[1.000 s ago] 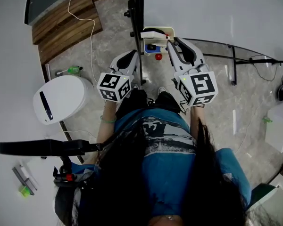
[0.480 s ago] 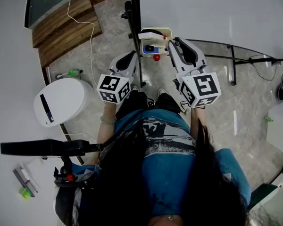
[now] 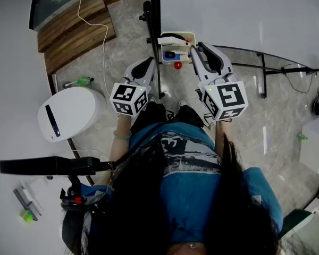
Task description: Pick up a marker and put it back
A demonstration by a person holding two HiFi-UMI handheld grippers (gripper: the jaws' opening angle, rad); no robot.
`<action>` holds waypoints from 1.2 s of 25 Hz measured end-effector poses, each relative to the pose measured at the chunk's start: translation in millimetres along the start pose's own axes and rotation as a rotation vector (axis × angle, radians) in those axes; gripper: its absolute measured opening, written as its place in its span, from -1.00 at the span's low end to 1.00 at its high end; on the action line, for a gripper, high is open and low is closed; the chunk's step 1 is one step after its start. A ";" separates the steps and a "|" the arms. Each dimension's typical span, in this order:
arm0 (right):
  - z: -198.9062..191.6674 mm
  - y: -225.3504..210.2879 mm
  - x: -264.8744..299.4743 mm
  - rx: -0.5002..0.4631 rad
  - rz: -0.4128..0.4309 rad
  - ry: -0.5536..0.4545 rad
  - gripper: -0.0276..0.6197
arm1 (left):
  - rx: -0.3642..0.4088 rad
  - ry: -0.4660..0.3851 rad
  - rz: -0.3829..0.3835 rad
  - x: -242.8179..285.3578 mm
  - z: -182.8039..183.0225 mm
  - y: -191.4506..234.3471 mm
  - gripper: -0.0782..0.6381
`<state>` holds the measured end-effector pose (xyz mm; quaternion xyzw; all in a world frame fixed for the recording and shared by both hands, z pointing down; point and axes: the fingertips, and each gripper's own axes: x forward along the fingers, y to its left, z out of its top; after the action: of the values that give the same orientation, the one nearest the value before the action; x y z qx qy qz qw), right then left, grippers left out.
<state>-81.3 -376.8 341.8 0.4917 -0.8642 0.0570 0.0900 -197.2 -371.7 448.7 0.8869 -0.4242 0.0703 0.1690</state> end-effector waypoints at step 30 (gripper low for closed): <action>-109.2 77.2 80.5 -0.352 0.232 0.344 -0.65 | -0.017 0.008 0.120 -34.1 -15.5 15.0 -0.78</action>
<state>-177.1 -384.5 464.8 0.3494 -0.8833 -0.0014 0.3125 -229.9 -350.0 457.6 0.8582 -0.4763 0.0804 0.1738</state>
